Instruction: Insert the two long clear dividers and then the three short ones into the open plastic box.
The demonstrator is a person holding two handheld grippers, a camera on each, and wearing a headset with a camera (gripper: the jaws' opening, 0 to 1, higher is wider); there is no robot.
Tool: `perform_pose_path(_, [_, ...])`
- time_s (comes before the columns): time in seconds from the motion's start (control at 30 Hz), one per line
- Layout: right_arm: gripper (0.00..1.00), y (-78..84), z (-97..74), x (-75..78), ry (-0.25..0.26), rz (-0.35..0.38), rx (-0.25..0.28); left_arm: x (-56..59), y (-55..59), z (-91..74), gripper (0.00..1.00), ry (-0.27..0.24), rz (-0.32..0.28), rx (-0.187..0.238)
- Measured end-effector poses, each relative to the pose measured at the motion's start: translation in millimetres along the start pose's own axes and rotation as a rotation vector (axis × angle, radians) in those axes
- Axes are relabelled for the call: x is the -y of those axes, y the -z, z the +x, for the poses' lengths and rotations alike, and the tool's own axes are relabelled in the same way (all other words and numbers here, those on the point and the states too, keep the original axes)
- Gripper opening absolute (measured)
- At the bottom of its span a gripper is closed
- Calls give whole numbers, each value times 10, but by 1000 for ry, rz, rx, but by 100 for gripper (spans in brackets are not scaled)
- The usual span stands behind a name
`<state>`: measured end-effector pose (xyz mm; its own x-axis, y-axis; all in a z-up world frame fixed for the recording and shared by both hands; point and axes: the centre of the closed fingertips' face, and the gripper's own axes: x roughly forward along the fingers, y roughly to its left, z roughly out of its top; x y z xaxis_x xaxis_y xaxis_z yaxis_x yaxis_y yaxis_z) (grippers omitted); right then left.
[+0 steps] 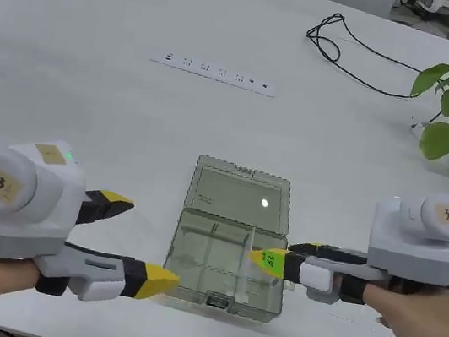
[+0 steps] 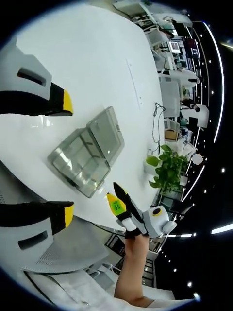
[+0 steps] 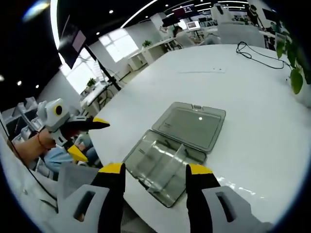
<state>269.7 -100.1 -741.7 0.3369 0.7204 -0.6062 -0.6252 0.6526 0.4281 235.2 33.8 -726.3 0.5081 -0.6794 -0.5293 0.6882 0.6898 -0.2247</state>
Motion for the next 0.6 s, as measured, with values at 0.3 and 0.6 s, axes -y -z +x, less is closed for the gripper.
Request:
perform_pose_path(0.3, [61,61,-110,25,-38,-78,7,-114,83,-52,71,-53,-18,-16])
perform_pose_path(0.6, [69,187,-186,4,-93,-220,36,-267,199,-89,68,-91,-36,-55])
